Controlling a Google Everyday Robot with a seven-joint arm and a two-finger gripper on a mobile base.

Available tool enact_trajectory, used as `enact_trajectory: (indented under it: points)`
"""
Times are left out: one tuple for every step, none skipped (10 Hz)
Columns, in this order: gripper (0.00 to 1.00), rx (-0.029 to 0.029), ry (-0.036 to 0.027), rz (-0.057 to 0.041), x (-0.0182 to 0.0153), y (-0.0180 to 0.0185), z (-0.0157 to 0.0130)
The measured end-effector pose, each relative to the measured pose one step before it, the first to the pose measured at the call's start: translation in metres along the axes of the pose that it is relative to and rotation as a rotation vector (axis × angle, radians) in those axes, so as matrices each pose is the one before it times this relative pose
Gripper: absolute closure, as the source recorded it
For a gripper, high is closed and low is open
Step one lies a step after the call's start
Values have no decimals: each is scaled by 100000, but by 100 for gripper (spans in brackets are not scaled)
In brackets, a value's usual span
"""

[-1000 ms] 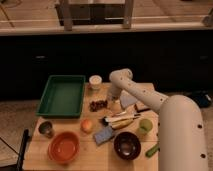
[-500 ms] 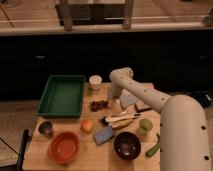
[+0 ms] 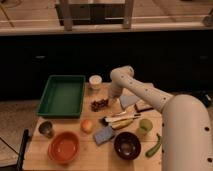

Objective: Place grapes in red bowl

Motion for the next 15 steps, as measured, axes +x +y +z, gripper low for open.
enact_trajectory:
  points:
    - [99, 343, 96, -893, -5, -54, -213]
    - [99, 450, 210, -874, -77, -40, -260]
    - [99, 406, 174, -927, -53, 79, -242]
    - [99, 510, 104, -1609, -14, 22, -191]
    - [99, 395, 60, -1662, -50, -6, -197]
    - [99, 228, 97, -607, -131, 48, -217]
    - [99, 238, 16, -488, -192, 12, -234]
    - [99, 82, -38, -235, -52, 15, -37]
    - [98, 49, -71, -390, -68, 18, -15]
    - [94, 88, 1, -472, -5, 71, 2]
    - [93, 246, 46, -1645, -317, 81, -205]
    - [92, 57, -32, -1110, -214, 78, -113]
    - [88, 57, -67, -195, 2, -70, -30]
    - [85, -134, -34, -412, 128, 28, 210]
    - [85, -35, -42, -396, 3, -43, 82]
